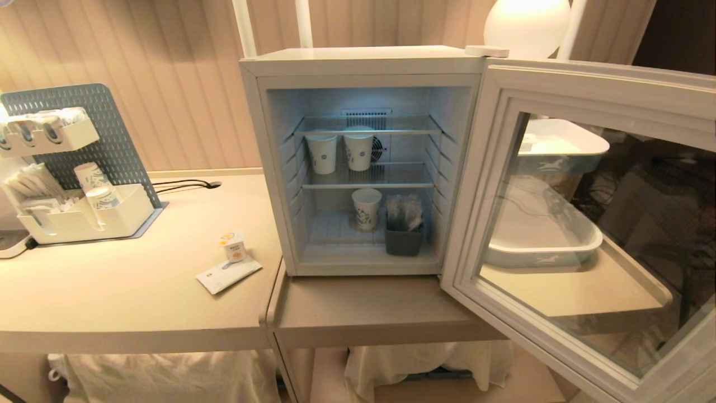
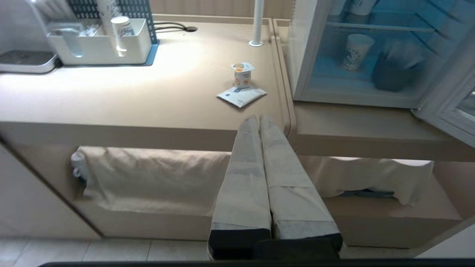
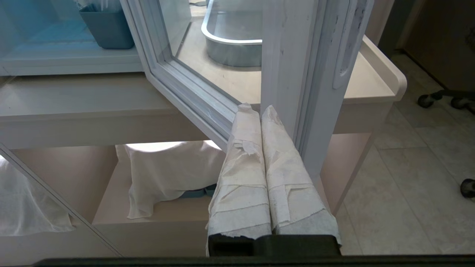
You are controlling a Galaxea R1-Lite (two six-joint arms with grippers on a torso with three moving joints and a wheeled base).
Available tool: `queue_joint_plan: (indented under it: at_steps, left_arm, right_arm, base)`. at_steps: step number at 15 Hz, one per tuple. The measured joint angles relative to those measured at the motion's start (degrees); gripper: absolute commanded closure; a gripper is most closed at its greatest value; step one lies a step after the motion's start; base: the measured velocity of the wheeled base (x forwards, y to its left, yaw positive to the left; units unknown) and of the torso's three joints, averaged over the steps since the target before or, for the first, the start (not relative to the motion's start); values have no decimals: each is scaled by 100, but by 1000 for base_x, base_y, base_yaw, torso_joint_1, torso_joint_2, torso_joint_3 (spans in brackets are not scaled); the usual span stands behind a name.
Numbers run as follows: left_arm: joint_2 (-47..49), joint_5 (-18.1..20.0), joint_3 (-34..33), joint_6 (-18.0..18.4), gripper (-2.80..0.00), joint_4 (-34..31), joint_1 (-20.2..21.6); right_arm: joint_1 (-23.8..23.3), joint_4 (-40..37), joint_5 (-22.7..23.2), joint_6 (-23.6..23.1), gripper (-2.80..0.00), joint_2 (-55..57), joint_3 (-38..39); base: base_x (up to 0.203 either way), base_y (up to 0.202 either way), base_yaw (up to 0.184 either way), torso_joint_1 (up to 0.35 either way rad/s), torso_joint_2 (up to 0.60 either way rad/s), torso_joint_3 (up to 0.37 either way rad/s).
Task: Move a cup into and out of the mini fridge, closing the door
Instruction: Put the yoghurt in the freezer
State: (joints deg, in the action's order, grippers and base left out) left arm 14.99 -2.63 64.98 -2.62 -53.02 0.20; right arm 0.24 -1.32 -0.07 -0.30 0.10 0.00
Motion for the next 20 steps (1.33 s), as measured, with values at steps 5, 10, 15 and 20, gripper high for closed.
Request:
queue_joint_plan:
  at_steps: [5, 10, 15, 20]
  left_arm:
    - [-846, -375, -2504, 435, 0, 1132, -105]
    - [-1340, -296, -6066, 739, 0, 4621, -38]
    - [-1482, 314, -6476, 371, 0, 5295, -20]
    - [-1499, 263, -6497, 226, 0, 5313, -20]
  right_arm:
    - [-2, 0, -2, 0, 0, 0, 0]
    - [-2, 0, -2, 6, 0, 0, 0]
    - [0, 0, 0, 5, 0, 0, 0]
    - [-3, 0, -2, 8, 0, 0, -2]
  base:
    - [0, 0, 0, 0, 0, 0]
    - [0, 0, 0, 0, 0, 0]
    - [0, 0, 0, 0, 0, 0]
    - [-1, 82, -1, 3, 0, 1]
